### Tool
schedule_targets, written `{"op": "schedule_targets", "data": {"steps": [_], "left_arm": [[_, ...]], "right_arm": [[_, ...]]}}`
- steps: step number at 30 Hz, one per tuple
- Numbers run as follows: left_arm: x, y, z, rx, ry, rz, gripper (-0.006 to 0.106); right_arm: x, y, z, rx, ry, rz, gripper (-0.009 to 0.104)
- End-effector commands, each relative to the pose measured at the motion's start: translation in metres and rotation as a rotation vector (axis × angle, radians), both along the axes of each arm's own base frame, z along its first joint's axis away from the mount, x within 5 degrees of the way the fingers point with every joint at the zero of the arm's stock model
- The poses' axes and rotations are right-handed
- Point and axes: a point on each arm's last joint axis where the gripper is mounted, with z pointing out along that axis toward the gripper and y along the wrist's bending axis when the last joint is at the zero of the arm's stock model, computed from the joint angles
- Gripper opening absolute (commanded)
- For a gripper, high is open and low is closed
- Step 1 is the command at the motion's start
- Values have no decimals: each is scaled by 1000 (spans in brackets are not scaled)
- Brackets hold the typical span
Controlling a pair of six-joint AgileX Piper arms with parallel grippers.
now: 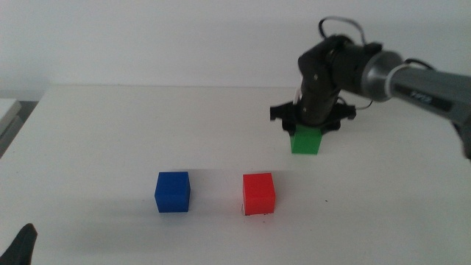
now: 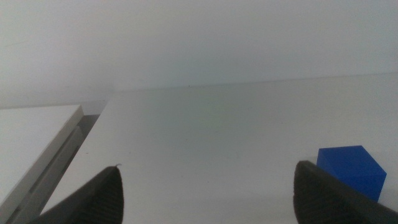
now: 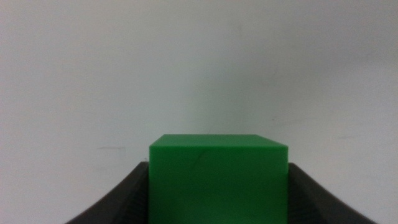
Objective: Stack red cubes first, then green, then blue cubes in a specific spot.
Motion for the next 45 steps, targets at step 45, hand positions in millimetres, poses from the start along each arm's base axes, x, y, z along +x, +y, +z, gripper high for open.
{"op": "schedule_targets", "data": {"steps": [45], "left_arm": [[0,0,1,-3,-15,1,94]], "right_arm": [[-122,89,38,-42,-35,102,17]]}}
